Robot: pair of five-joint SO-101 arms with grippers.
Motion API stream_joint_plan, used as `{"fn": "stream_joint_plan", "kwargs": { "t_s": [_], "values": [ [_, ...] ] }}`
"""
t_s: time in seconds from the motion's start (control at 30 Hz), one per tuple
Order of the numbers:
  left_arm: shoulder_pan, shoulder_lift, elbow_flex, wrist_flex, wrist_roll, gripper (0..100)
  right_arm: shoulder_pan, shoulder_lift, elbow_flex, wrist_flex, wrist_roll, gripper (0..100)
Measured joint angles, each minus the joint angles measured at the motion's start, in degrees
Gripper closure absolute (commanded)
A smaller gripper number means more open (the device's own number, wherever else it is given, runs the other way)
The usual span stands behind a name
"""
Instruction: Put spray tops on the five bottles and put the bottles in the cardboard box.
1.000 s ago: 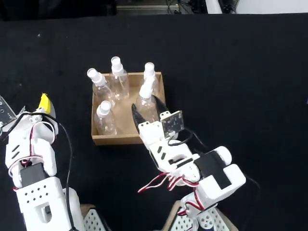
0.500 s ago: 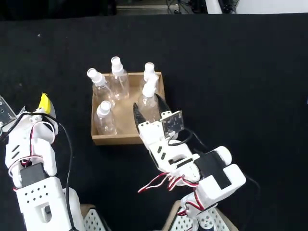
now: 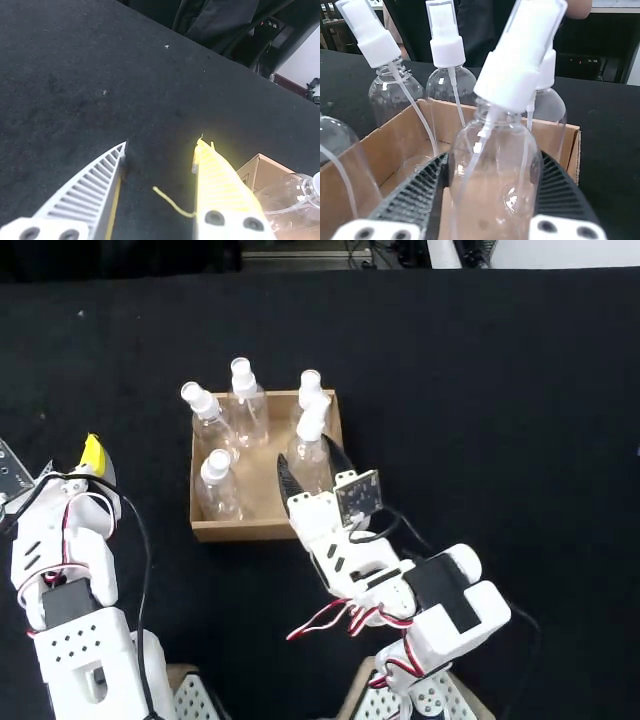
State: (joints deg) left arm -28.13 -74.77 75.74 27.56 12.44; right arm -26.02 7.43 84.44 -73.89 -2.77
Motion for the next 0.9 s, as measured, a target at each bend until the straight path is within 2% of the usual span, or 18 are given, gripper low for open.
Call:
{"fn": "stream_joint_plan", "kwargs": {
  "t_s": [0.73, 0.9],
  "values": [
    [0.0, 0.0, 0.0, 0.0, 0.0, 80, 0.0, 0.0, 0.0, 0.0, 0.0, 78.8],
    [0.0, 0.0, 0.0, 0.0, 0.0, 80, 0.0, 0.0, 0.0, 0.0, 0.0, 72.0]
  ]
}}
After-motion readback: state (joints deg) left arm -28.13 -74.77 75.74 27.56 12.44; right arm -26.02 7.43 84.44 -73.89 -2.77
